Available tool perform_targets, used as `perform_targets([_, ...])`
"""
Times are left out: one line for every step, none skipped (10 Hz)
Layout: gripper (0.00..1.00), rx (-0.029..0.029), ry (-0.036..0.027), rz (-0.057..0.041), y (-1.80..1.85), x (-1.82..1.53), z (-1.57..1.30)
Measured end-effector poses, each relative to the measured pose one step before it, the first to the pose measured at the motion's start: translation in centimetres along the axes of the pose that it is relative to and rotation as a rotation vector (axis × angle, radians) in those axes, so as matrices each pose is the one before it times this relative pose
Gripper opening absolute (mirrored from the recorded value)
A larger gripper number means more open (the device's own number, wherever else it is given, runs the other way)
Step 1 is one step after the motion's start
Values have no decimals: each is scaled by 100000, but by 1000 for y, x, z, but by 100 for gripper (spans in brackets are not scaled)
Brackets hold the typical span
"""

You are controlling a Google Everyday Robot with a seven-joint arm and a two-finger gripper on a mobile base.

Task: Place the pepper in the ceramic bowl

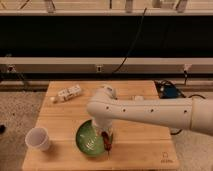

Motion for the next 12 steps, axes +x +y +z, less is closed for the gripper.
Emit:
perform_targets([3,221,-720,-2152,-796,269,552])
perform_targets([13,454,-1204,-1539,-393,299,700])
perform_targets([22,441,-828,-886,-285,236,415])
perform_targets([31,423,-738,-580,-209,216,415])
perform_targets([42,383,-752,-814,-383,241,451])
perform_targets([53,282,-304,-655,-435,263,302])
perform_targets([61,60,114,79,-235,252,123])
perform_targets([74,390,226,916,-257,405,214])
perform_targets([79,302,122,909,-65,315,292])
perform_targets([80,347,38,806,-94,291,249])
perform_targets([80,852,-106,696,-161,278,254])
perform_targets([80,1836,-153,1043,56,249,225])
